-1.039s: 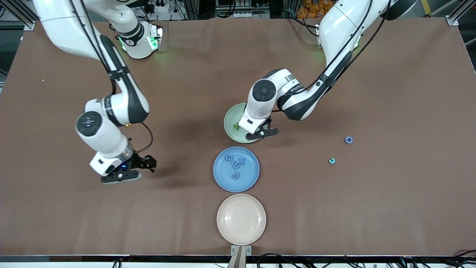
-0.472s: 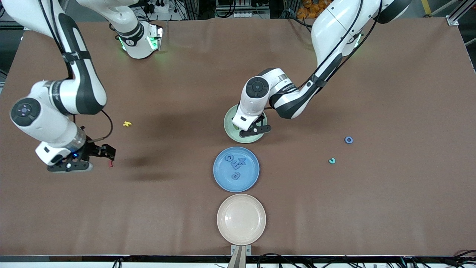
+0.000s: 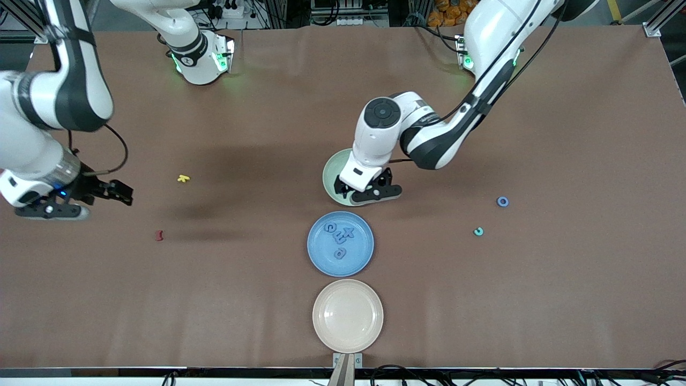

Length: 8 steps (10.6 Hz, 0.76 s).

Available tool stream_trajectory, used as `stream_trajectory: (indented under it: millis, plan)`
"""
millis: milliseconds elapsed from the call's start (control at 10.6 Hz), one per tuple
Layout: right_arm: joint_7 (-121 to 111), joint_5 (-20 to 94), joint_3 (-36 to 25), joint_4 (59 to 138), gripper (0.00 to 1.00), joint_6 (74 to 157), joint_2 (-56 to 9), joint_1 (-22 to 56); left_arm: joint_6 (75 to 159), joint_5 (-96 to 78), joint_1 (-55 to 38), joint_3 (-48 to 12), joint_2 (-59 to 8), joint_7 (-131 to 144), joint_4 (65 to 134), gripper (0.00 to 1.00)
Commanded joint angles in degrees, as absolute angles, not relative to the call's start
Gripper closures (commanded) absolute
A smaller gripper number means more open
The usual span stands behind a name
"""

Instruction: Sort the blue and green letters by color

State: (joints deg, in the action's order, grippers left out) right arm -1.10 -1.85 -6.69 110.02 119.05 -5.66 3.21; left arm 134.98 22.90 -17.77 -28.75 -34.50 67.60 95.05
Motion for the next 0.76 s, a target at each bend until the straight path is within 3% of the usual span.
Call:
stream_trajectory:
  millis: [0, 189, 661]
  plan:
    - [-0.8, -2.5, -8.3, 101.8, 0.0, 105.8, -2.0, 3.7, 133.6, 23.9, -12.2, -28.8, -28.3, 60.5, 96.6, 0.0]
    - [-0.8, -2.5, -8.9, 95.1, 0.0, 98.6, -1.5, 3.7, 133.2, 23.9, -10.6, -28.7, -27.2, 57.8, 96.6, 0.0]
    - [-0.8, -1.8, -8.6, 86.0, 0.0, 91.1, -0.7, 3.0, 132.6, 23.1, -3.3, -29.3, -24.4, 48.7, 96.7, 0.0]
